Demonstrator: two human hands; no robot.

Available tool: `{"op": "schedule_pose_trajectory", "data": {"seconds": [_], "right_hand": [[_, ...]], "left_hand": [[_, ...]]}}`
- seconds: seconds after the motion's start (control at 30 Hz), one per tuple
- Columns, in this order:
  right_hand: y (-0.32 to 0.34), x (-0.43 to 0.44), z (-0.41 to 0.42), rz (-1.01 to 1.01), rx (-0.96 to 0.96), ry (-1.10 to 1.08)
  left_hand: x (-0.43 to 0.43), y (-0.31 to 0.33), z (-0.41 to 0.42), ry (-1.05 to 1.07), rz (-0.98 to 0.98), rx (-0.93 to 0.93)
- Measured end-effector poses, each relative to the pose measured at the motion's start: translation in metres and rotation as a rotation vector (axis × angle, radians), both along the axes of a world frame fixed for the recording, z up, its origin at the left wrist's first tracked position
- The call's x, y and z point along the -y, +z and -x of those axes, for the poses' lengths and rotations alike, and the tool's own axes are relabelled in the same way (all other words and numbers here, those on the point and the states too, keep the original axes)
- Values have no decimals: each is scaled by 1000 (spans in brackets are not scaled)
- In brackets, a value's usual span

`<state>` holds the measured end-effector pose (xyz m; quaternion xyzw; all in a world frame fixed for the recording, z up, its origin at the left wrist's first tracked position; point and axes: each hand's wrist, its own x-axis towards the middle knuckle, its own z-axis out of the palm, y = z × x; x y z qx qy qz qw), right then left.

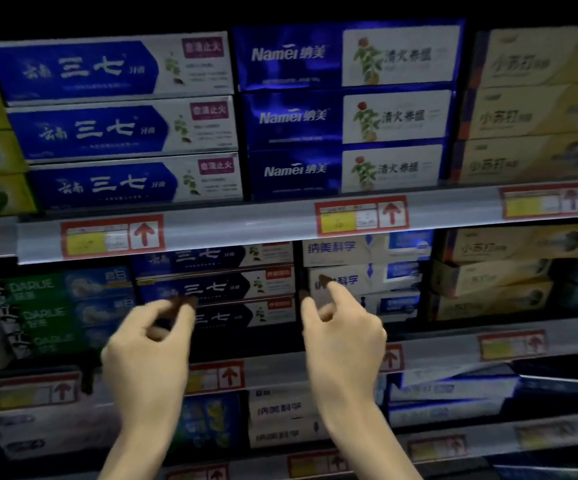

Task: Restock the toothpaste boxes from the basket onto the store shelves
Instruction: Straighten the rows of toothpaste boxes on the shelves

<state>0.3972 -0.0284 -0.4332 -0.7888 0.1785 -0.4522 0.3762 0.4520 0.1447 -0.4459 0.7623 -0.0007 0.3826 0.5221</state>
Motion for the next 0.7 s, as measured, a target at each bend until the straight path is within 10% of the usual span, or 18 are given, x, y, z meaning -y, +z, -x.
{"op": "schedule_pose_trajectory", "data": {"seconds": [0.7], "right_hand": [[-24,158,19,-254,-348,103]], "left_hand": [[146,-25,-3,-251,28,-205]]}}
